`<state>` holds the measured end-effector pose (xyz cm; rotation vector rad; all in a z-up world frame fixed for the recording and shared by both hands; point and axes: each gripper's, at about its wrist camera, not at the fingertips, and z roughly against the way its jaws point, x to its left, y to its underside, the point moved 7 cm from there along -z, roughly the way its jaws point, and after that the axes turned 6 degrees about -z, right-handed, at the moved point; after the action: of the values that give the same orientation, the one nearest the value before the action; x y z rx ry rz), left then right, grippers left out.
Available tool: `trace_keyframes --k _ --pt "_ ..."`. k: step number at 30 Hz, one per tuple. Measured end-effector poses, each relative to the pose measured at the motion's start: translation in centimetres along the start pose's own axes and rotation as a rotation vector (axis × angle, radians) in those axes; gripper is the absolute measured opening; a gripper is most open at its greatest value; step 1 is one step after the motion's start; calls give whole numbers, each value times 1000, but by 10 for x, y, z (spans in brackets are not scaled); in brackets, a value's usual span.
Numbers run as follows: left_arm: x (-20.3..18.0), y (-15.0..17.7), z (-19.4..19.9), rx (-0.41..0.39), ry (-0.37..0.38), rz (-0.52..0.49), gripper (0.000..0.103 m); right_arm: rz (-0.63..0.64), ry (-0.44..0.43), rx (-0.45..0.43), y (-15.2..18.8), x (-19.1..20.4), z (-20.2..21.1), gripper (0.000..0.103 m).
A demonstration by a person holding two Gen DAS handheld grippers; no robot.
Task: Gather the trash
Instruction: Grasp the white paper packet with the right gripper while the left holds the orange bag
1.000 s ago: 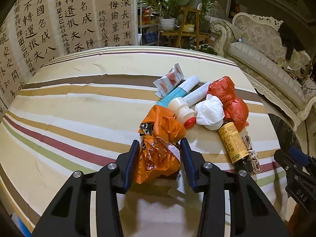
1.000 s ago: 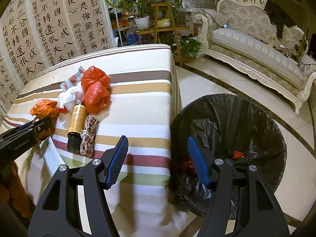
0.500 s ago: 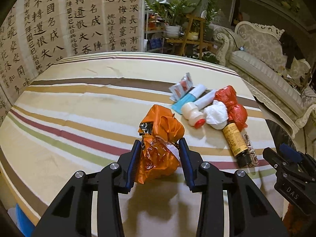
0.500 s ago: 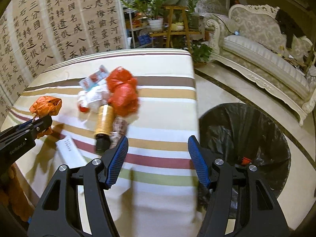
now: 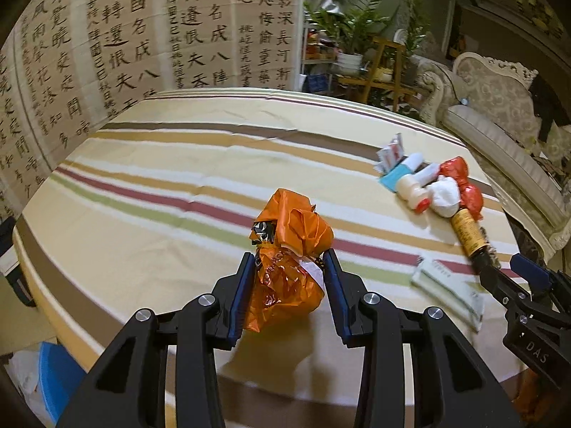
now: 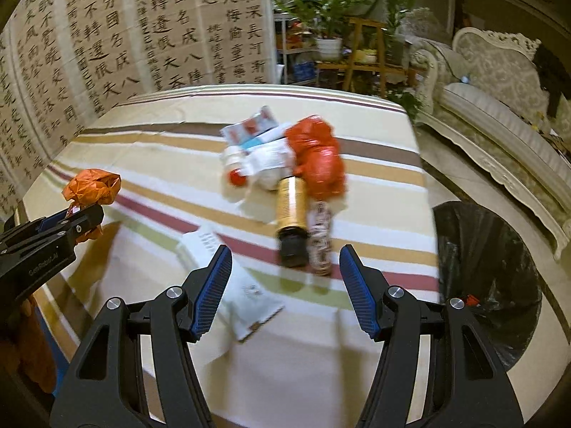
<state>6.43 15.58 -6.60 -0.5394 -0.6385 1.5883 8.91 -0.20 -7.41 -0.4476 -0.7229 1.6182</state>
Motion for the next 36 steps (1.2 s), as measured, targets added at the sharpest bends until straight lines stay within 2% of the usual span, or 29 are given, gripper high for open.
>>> trace_keyframes --k 11,19,25,28,30,36 --pt "25 19 7 12 -19 39 40 64 -33 61 16 30 -11 61" --pt "24 19 0 22 3 44 40 75 -39 110 18 34 -22 61" --pt "18 20 -4 28 18 35 40 115 -18 109 18 38 -24 61" --pt "16 20 -5 30 23 30 40 127 -21 106 18 40 -24 57" --pt "16 20 -6 30 24 28 40 137 -23 100 19 41 -22 46" --pt "15 21 -4 28 29 23 40 148 -27 92 20 42 -21 38"
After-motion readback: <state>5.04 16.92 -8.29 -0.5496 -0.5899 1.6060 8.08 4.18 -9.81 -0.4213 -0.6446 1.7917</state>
